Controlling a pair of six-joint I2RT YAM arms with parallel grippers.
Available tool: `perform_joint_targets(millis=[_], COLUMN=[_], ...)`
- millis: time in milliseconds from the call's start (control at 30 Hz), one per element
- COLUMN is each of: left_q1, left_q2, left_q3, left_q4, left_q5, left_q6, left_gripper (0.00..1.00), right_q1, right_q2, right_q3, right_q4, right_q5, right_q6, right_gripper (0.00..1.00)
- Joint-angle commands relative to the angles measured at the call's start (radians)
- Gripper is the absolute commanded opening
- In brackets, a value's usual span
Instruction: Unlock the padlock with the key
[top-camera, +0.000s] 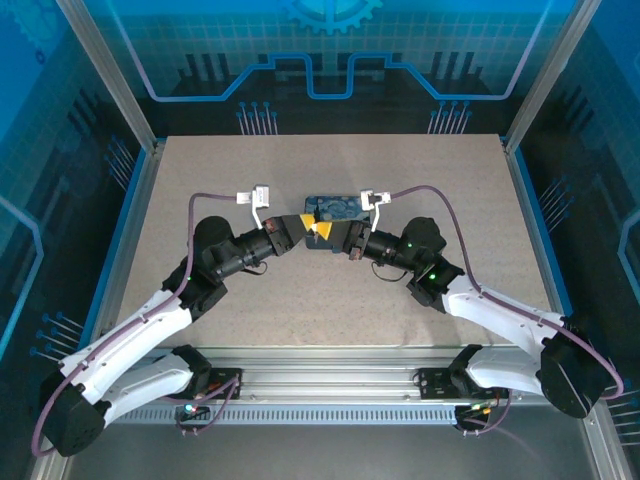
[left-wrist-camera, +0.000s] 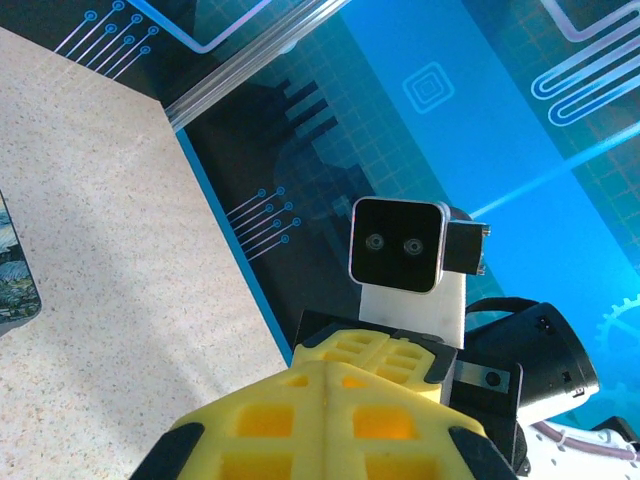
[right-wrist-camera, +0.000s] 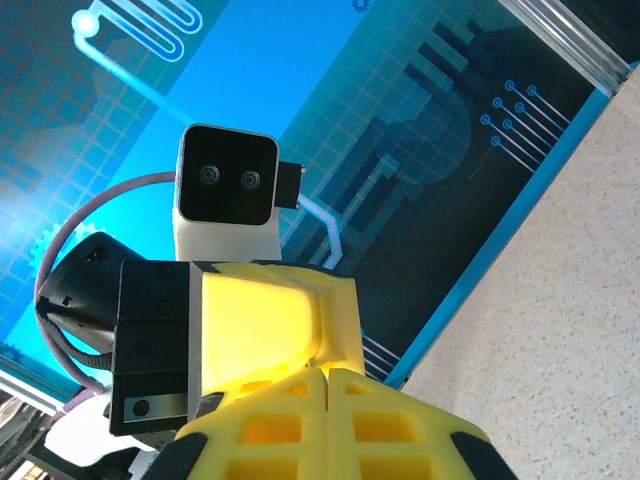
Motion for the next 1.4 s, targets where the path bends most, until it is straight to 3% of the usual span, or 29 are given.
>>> perform_joint_targets(millis=[0,233,367,433,533,733,833,867,933,1000,1100,1233,1367], left_q1=[-0.002,-0.001,-0.001,-0.002,-0.002,-0.002,-0.001,-0.001,-0.002,-0.002,0.0,0.0,-0.001], left_q2=[-0.013,-0.012,-0.024,-0.03,-0.035,-0.033,-0.032,-0.032,-0.037,-0.044,-0.042,-0.023,0.013], left_q3=[-0.01,-0.006,-0.003,-0.004,-0.005,-0.002,0.003,0.003,0.006,0.004,0.016,-0.011,-0.075], left_q4=[0.029,0.019,-0.008,-0.017,-0.022,-0.029,-0.038,-0.043,-0.062,-0.089,-0.19,-0.261,-0.233], left_q5=[-0.005,0.009,-0.003,-0.008,-0.008,-0.006,-0.004,-0.005,-0.02,-0.036,-0.062,-0.057,-0.041], left_q6=[-0.011,-0.007,0.001,0.005,0.008,0.016,0.02,0.023,0.028,0.041,0.071,0.104,0.115], left_gripper=[0.0,0.0,0.32,0.34,0.29,0.01,0.0,0.08,0.37,0.49,0.76,0.99,0.99], right_q1=[0.009,0.007,0.004,0.002,0.001,-0.001,-0.002,-0.002,-0.008,-0.023,-0.074,-0.162,-0.253], right_q2=[0.002,-0.003,-0.019,-0.032,-0.045,-0.048,-0.052,-0.053,-0.062,-0.083,-0.142,-0.218,-0.2], right_q3=[-0.001,-0.001,-0.011,-0.013,-0.019,-0.021,-0.024,-0.024,-0.025,-0.031,-0.033,-0.005,0.054], right_q4=[0.034,0.023,0.004,-0.009,-0.023,-0.028,-0.031,-0.037,-0.058,-0.092,-0.213,-0.454,-0.644], right_q5=[-0.019,-0.018,-0.008,-0.003,0.005,0.005,0.005,0.007,0.007,0.008,0.021,0.068,0.113], right_q6=[-0.014,-0.028,-0.038,-0.047,-0.054,-0.056,-0.06,-0.063,-0.074,-0.086,-0.123,-0.233,-0.345], right_gripper=[0.0,0.0,0.0,0.0,0.0,0.0,0.0,0.0,0.0,0.0,0.0,0.0,0.0])
